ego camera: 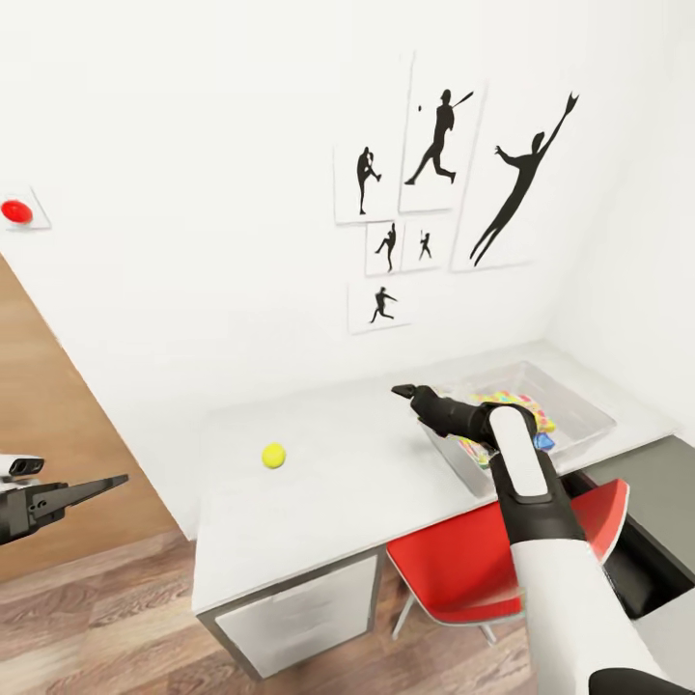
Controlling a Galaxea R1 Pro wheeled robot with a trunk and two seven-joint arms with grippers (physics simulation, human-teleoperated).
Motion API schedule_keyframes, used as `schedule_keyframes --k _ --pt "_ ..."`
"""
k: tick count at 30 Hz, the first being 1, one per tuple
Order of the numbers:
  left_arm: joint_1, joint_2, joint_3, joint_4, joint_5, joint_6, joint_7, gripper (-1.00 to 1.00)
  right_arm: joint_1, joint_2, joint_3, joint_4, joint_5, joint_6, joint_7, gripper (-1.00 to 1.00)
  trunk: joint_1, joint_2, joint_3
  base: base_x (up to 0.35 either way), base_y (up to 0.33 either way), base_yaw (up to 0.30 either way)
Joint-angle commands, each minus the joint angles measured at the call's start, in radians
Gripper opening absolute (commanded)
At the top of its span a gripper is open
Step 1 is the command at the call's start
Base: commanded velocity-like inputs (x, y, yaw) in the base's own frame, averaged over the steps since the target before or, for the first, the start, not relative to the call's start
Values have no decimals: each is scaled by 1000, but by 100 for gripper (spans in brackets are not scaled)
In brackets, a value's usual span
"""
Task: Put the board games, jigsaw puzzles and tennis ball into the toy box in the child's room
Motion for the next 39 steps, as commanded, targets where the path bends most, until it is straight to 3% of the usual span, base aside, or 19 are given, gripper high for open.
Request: schedule_keyframes --k 1,9,19,30,34,39 --pt "-1 1 0 0 -1 11 -5 100 -2 11 9 2 -8 3 -11 100 1 -2 0 0 122 93" --pt "-1 1 1 3 -2 10 -5 100 -13 67 59 44 -1 4 -85 100 1 -2 13 0 142 104" --pt "-1 1 3 5 -7 6 -5 100 -82 76 188 144 2 -16 -143 100 1 -2 29 0 11 142" --pt "-2 1 16 13 -33 3 -5 100 -113 88 263 205 2 -13 -286 100 1 -2 45 0 0 162" --pt "-4 0 24 14 -84 5 95 100 -122 89 290 222 3 -13 -319 100 1 -2 51 0 0 164" --pt "-7 -3 22 14 -112 5 187 100 -133 95 318 241 9 -14 -333 100 1 -2 59 0 0 164"
